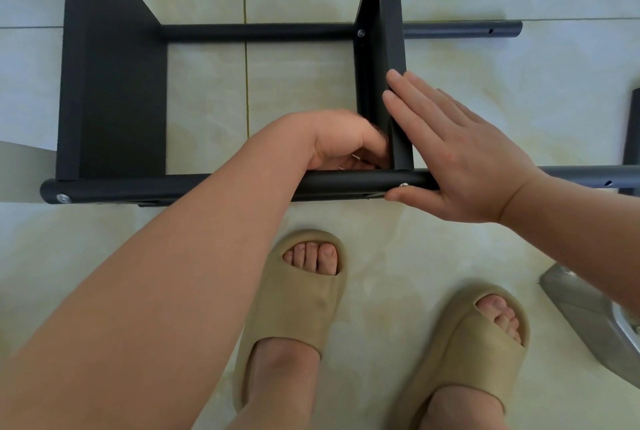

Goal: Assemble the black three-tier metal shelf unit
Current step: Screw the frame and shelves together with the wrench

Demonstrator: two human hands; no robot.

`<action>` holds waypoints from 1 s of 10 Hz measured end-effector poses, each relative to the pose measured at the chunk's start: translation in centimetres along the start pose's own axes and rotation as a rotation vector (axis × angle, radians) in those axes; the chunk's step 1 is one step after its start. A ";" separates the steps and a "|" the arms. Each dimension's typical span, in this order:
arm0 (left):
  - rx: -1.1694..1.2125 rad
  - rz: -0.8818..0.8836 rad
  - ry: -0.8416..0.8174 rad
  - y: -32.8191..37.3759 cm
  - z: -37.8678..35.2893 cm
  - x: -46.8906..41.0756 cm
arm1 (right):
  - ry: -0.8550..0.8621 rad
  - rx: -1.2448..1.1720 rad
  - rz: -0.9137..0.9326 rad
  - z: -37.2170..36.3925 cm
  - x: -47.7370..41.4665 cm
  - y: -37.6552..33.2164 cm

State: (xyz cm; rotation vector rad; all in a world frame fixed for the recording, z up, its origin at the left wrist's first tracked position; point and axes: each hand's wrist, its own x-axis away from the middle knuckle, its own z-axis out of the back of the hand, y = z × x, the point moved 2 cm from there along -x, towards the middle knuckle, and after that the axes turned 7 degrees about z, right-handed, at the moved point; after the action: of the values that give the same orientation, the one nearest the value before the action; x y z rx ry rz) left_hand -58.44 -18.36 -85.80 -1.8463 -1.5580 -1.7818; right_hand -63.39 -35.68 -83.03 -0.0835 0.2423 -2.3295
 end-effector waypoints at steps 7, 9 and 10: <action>-0.113 -0.028 0.021 0.0 -0.3 0.4 | -0.006 0.007 -0.001 -0.1 0.0 0.0; -0.105 -0.053 0.054 0.2 -0.2 0.5 | 0.005 0.009 0.002 -0.1 0.0 0.0; -0.051 -0.056 0.014 0.2 -0.2 0.3 | 0.007 0.007 0.004 -0.1 0.0 0.0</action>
State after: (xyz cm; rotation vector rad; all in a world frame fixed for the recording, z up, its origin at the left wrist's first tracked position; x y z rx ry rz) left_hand -58.51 -18.38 -85.41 -1.8255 -1.5882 -1.8714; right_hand -63.41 -35.68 -83.14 -0.0718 0.2372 -2.3270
